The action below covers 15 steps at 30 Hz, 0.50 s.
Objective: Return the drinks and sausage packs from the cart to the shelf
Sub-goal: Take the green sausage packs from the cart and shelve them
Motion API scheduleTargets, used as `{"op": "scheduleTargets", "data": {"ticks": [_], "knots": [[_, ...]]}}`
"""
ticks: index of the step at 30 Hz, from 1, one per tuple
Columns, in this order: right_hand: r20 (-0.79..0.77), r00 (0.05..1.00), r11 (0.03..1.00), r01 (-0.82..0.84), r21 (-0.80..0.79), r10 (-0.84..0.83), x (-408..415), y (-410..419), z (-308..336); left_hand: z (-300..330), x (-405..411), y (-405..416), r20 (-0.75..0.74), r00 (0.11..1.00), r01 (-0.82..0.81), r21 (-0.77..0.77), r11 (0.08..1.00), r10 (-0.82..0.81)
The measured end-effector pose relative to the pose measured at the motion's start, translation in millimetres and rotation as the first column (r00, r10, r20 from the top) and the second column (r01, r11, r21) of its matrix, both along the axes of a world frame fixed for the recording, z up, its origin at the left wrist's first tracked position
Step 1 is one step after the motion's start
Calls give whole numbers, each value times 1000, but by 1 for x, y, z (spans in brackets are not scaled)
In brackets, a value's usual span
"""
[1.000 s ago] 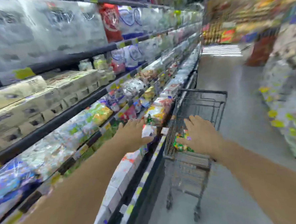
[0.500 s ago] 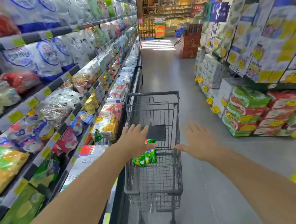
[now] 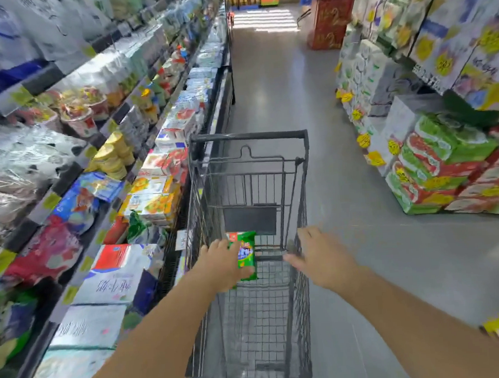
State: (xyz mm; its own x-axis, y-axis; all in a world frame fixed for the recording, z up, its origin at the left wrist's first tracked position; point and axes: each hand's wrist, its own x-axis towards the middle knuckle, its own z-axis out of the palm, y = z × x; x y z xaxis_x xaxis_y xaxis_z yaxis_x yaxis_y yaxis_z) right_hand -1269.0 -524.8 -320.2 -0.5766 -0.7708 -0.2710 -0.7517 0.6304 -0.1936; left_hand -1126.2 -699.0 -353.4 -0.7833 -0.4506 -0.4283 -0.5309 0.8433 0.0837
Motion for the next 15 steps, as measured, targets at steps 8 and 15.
{"op": "scheduleTargets", "data": {"ticks": [8, 15], "knots": [[88, 988, 984, -138, 109, 129, -66, -88, -134, -122, -41, -58, 121, 966, -242, 109, 964, 229], [268, 963, 989, -32, 141, -7, -87, -157, -278, -270, -70, -107, 112, 914, -405, 206, 891, 390]]}}
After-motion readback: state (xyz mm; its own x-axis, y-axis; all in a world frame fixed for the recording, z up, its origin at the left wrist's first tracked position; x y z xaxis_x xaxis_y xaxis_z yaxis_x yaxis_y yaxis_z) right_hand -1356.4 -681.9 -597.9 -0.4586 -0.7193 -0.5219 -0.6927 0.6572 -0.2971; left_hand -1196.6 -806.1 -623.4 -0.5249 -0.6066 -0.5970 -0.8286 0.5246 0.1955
